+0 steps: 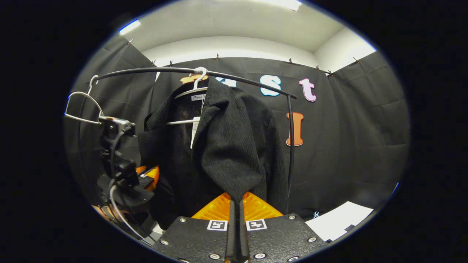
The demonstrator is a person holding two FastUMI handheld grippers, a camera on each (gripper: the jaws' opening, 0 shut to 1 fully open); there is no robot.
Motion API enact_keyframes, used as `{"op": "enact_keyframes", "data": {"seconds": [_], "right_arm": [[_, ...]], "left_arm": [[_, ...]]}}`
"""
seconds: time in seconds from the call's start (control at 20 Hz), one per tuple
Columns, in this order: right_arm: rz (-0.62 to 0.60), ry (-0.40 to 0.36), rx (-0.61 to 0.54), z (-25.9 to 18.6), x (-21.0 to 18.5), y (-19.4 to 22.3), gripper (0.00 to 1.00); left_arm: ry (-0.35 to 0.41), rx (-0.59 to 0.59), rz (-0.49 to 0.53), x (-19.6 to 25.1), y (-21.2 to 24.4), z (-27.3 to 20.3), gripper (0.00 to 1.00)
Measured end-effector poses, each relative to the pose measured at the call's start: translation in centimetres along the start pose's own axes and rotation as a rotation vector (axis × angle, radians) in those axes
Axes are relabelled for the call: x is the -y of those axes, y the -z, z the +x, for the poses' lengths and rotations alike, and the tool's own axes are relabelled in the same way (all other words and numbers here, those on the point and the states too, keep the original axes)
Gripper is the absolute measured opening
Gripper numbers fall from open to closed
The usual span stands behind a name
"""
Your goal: Grasp the clothes on the hanger with both hands and then place them into the laundry hamper below.
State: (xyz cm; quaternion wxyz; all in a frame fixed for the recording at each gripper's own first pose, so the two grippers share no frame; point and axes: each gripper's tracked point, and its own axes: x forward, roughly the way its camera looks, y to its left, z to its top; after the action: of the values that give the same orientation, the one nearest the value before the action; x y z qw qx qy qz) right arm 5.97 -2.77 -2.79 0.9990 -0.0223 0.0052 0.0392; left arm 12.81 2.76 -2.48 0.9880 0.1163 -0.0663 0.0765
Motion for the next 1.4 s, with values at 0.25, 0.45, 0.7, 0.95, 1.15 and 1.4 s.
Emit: {"op": "enact_keyframes", "data": {"seconds": [0.25,0.45,0.7,0.95,1.15,1.4], "right_arm": [[-0.012,0.002,0.056,-0.3,0.0,-1.6,0.06],[0.000,0.027,0.141,-0.1,0.9,-5.2,0.00],[-0.044,0.073,0.247,-2.0,3.9,-12.0,0.00],[-0.061,0.101,0.280,-1.1,6.8,-16.1,0.00],[-0.062,0.147,0.316,0.3,10.1,-19.3,0.00],[0.004,0.230,0.334,4.1,15.6,-22.2,0.00]], "left_arm": [[-0.028,0.003,-0.028,-2.6,-3.2,-3.5,0.12],[-0.111,0.059,0.004,-6.1,-7.8,-4.3,0.07],[-0.219,0.146,0.046,-10.4,-14.0,-4.3,0.10],[-0.257,0.193,0.043,-11.4,-17.5,-2.6,0.10],[-0.295,0.249,0.051,-12.5,-19.9,-1.7,0.10],[-0.345,0.341,0.032,-13.5,-22.1,-1.3,0.10]]}}
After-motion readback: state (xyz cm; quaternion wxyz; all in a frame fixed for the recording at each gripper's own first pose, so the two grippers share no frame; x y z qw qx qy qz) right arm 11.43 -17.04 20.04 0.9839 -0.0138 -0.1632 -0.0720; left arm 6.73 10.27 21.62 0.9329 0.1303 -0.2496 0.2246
